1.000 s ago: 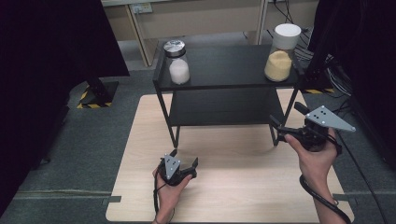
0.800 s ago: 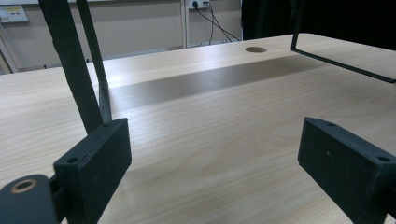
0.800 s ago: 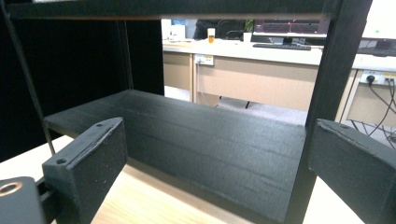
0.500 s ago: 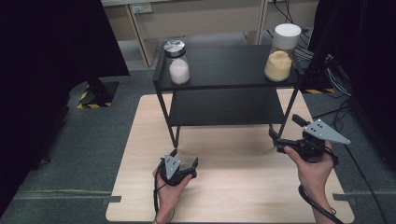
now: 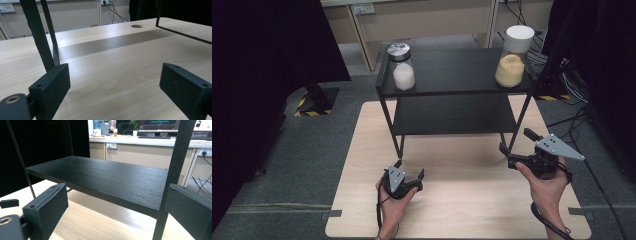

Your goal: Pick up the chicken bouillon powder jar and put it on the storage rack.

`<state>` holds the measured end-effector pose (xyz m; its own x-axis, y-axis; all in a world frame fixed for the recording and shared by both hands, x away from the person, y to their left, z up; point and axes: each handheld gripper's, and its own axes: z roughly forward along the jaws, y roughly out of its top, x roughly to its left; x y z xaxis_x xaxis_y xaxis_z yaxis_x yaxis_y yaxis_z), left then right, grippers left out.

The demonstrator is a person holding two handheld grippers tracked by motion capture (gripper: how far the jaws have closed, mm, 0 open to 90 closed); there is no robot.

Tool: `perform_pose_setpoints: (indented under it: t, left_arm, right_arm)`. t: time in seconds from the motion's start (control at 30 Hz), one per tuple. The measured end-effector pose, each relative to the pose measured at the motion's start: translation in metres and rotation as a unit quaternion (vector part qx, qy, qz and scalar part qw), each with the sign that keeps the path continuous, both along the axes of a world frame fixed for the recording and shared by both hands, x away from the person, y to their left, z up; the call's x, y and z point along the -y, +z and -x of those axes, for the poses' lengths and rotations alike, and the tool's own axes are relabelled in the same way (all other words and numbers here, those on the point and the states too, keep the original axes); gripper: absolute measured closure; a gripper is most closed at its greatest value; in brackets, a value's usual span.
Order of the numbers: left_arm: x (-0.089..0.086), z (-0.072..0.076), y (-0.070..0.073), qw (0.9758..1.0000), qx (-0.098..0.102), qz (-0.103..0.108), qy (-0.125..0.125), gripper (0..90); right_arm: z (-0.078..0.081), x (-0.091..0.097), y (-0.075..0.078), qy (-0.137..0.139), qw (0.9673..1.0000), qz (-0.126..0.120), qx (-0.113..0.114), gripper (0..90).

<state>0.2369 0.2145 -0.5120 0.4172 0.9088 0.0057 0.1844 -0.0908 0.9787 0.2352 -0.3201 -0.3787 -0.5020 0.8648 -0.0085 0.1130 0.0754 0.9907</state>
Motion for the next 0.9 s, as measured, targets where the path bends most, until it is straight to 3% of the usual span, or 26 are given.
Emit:
perform_pose_setpoints:
  t: [0.9]
  left_arm:
    - [0.0, 0.0, 0.0, 1.0, 0.0, -0.001, 0.0, 9.0]
  right_arm:
    - [0.004, 0.003, -0.024, -0.001, 0.9998, -0.002, -0.021, 4.7]
